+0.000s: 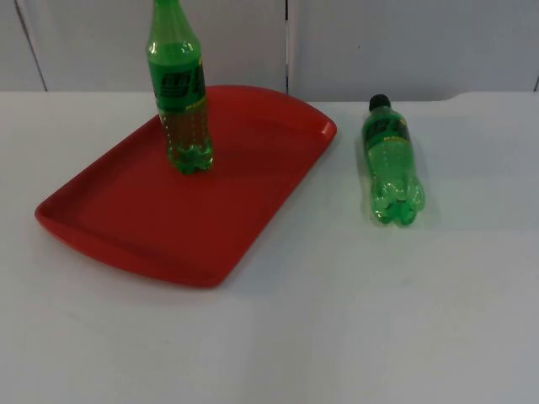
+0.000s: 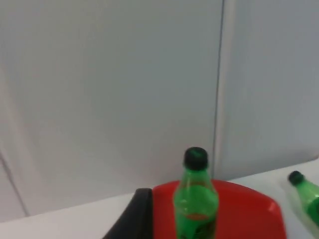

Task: Place the bottle upright on the tray.

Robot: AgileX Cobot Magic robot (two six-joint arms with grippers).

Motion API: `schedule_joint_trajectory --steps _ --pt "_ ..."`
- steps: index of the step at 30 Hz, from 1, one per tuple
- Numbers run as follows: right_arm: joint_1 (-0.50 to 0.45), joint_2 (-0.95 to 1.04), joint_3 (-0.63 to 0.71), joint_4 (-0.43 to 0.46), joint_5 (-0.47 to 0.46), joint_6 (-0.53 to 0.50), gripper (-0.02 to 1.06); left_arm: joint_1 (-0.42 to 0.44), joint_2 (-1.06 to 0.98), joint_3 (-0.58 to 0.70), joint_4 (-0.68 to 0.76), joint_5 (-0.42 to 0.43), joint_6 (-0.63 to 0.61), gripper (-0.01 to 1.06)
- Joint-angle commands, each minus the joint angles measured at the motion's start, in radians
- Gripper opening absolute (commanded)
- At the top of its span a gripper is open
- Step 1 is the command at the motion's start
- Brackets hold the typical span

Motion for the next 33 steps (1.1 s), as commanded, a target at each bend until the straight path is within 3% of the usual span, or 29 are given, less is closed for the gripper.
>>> schedule_joint_trajectory --steps 1,3,5,13,22,24,27,28,30,32,33 --pt "-0.005 -0.004 0.005 -0.001 0.000 -0.001 1.05 -0.002 -0.007 0.004 0.013 0.060 -0.010 1.05" --pt "-0.005 -0.004 0.005 -0.001 0.000 -0.001 1.05 -0.002 -0.007 0.004 -0.041 0.156 -0.010 1.05" --pt "-0.005 -0.004 0.005 -0.001 0.000 -0.001 1.05 -0.002 -0.007 0.004 -0.104 0.190 -0.010 1.05" --pt "-0.005 -0.004 0.005 -0.001 0.000 -0.001 1.05 -0.002 -0.005 0.013 -0.067 0.096 0.002 1.05" --pt "-0.005 -0.004 0.005 -0.001 0.000 -0.001 1.05 -0.002 -0.023 0.073 -0.054 0.104 0.002 1.05" --pt "-0.005 -0.004 0.005 -0.001 0.000 -0.001 1.05 -0.002 -0.058 0.043 -0.052 0.187 0.002 1.05" --pt "-0.005 -0.004 0.005 -0.001 0.000 -0.001 1.05 -0.002 -0.104 -0.006 -0.004 0.454 0.054 1.05" --pt "-0.005 -0.004 0.005 -0.001 0.000 -0.001 1.05 -0.002 -0.104 -0.006 -0.004 0.454 0.054 1.05" --pt "-0.005 -0.004 0.005 -0.001 0.000 -0.001 1.05 -0.002 -0.123 -0.023 -0.013 0.611 0.188 1.05" --pt "-0.005 -0.004 0.005 -0.001 0.000 -0.001 1.05 -0.002 -0.141 -0.025 -0.106 0.657 0.339 1.05" --pt "-0.005 -0.004 0.005 -0.001 0.000 -0.001 1.05 -0.002 -0.141 -0.025 -0.106 0.657 0.339 1.05"
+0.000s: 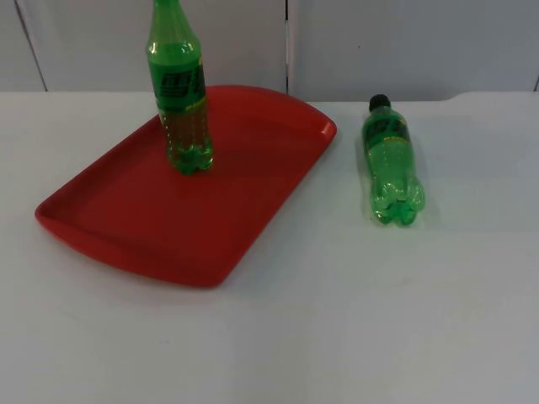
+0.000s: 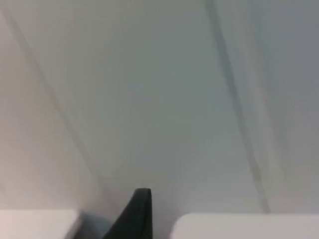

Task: Place the bottle upright on the tray.

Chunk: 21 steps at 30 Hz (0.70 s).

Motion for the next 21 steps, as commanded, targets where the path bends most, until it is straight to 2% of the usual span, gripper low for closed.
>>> schedule_joint_trajectory --steps 1,2,5,6,8,12,13,17,18,21 --pt "-0.005 -0.004 0.005 -0.001 0.000 -0.001 1.05 -0.002 -0.012 -0.005 -0.115 0.046 0.117 1.05" --pt "-0.005 -0.004 0.005 -0.001 0.000 -0.001 1.05 -0.002 -0.012 -0.005 -0.202 0.033 0.189 1.05" --pt "-0.005 -0.004 0.005 -0.001 0.000 -0.001 1.05 -0.002 -0.012 -0.005 -0.444 -0.082 0.317 1.05" --pt "-0.005 -0.004 0.005 -0.001 0.000 -0.001 1.05 -0.002 -0.012 -0.005 -0.444 -0.082 0.317 1.05" --pt "-0.005 -0.004 0.005 -0.001 0.000 -0.001 1.05 -0.002 -0.012 -0.005 -0.641 -0.120 0.482 1.05" --pt "-0.005 -0.004 0.005 -0.001 0.000 -0.001 1.05 -0.002 -0.012 -0.005 -1.023 -0.145 0.812 1.05" --pt "-0.005 -0.004 0.005 -0.001 0.000 -0.001 1.05 -0.002 -0.012 -0.005 -1.023 -0.145 0.812 1.05" --pt "-0.005 -0.004 0.005 -0.001 0.000 -0.001 1.05 -0.002 -0.015 -0.005 -1.379 -0.153 1.115 1.05" --pt "-0.005 -0.004 0.005 -0.001 0.000 -0.001 1.05 -0.002 -0.015 -0.005 -1.379 -0.153 1.115 1.05" --pt "-0.005 -0.004 0.005 -0.001 0.000 -0.001 1.05 -0.002 -0.029 -0.005 -1.663 -0.134 1.388 1.05"
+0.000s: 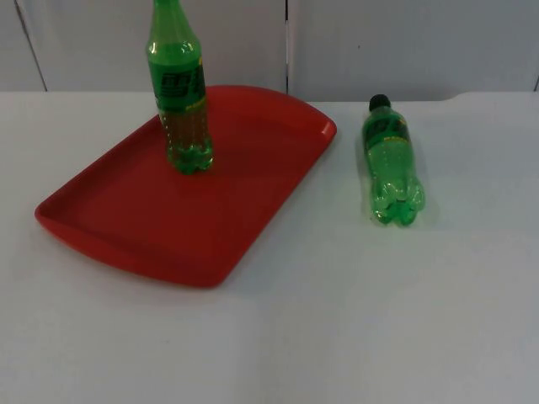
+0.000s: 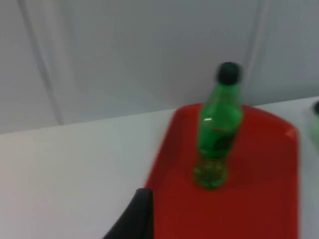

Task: Place the bottle upright on the tray.

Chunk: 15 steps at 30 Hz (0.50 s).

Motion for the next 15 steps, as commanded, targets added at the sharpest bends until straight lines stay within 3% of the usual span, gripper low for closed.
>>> schedule_joint_trajectory --steps 1,2,6,15 --pt "-0.005 -0.004 0.005 -0.001 0.000 -0.003 1.05 -0.002 -0.017 -0.005 -0.173 0.007 0.145 1.05" --pt "-0.005 -0.004 0.005 -0.001 0.000 -0.003 1.05 -0.002 -0.024 -0.005 -0.240 0.007 0.223 1.05" --pt "-0.005 -0.004 0.005 -0.001 0.000 -0.003 1.05 -0.002 -0.054 -0.005 -0.377 0.007 0.331 1.05" --pt "-0.005 -0.004 0.005 -0.001 0.000 -0.003 1.05 -0.002 -0.209 0.105 -0.381 -0.064 0.335 1.05"
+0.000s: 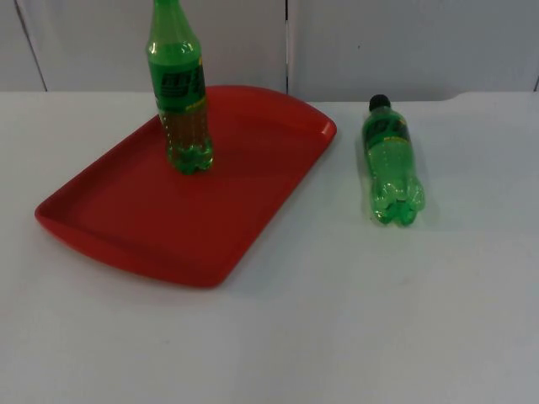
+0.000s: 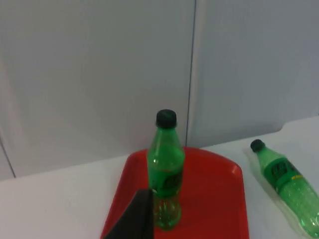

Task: Place the bottle upright on the tray.

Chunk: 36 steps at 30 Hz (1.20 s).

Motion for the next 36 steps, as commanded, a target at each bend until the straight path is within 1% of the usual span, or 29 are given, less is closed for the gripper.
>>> schedule_joint_trajectory --steps 1,2,7,8,11,14,18,20,21,24,26,27,28,31,33,35,36 --pt "-0.005 -0.004 0.005 -0.001 0.000 -0.003 1.05 -0.002 -0.080 0.063 -0.022 -0.023 0.004 1.05" --pt "-0.005 -0.004 0.005 -0.001 0.000 -0.003 1.05 -0.002 -0.080 0.063 -0.022 -0.023 0.004 1.05" --pt "-0.005 -0.004 0.005 -0.001 0.000 -0.003 1.05 -0.002 -0.217 0.162 -0.075 0.024 0.004 1.05" --pt "-0.005 -0.004 0.005 -0.001 0.000 -0.003 1.05 -0.002 -0.217 0.162 -0.075 0.024 0.004 1.05" --pt "-0.005 -0.004 0.005 -0.001 0.000 -0.003 1.05 -0.002 -0.296 0.219 -0.108 0.031 0.004 1.05" --pt "-0.005 -0.004 0.005 -0.001 0.000 -0.003 1.05 -0.002 -0.350 0.239 -0.108 0.042 0.000 1.05" --pt "-0.005 -0.004 0.005 -0.001 0.000 -0.003 1.05 -0.002 -0.457 0.241 -0.101 0.102 -0.002 1.05" --pt "-0.005 -0.004 0.005 -0.001 0.000 -0.003 1.05 -0.002 -0.500 0.241 -0.075 0.147 -0.002 1.05" --pt "-0.005 -0.004 0.005 -0.001 0.000 -0.003 1.05 -0.002 -0.500 0.241 -0.075 0.147 -0.002 1.05" --pt "-0.005 -0.004 0.005 -0.001 0.000 -0.003 1.05 -0.002 -0.561 0.241 -0.051 0.222 -0.015 1.05" --pt "-0.005 -0.004 0.005 -0.001 0.000 -0.003 1.05 -0.002 -0.596 0.241 0.001 0.258 -0.076 1.05" --pt "-0.005 -0.004 0.005 -0.001 0.000 -0.003 1.05 -0.002 -0.596 0.241 0.001 0.258 -0.076 1.05" --pt "-0.005 -0.004 0.005 -0.001 0.000 -0.003 1.05 -0.002 -0.614 0.241 0.050 0.276 -0.114 1.05" --pt "-0.005 -0.004 0.005 -0.001 0.000 -0.003 1.05 -0.002 -0.666 0.239 0.211 0.323 -0.290 1.05" --pt "-0.005 -0.004 0.005 -0.001 0.000 -0.003 1.05 -0.002 -0.676 0.239 0.232 0.329 -0.307 1.05" --pt "-0.005 -0.004 0.005 -0.001 0.000 -0.003 1.05 -0.002 -0.724 0.230 0.290 0.363 -0.375 1.05" --pt "-0.005 -0.004 0.005 -0.001 0.000 -0.003 1.05 -0.002 -0.732 0.221 0.302 0.384 -0.376 1.05"
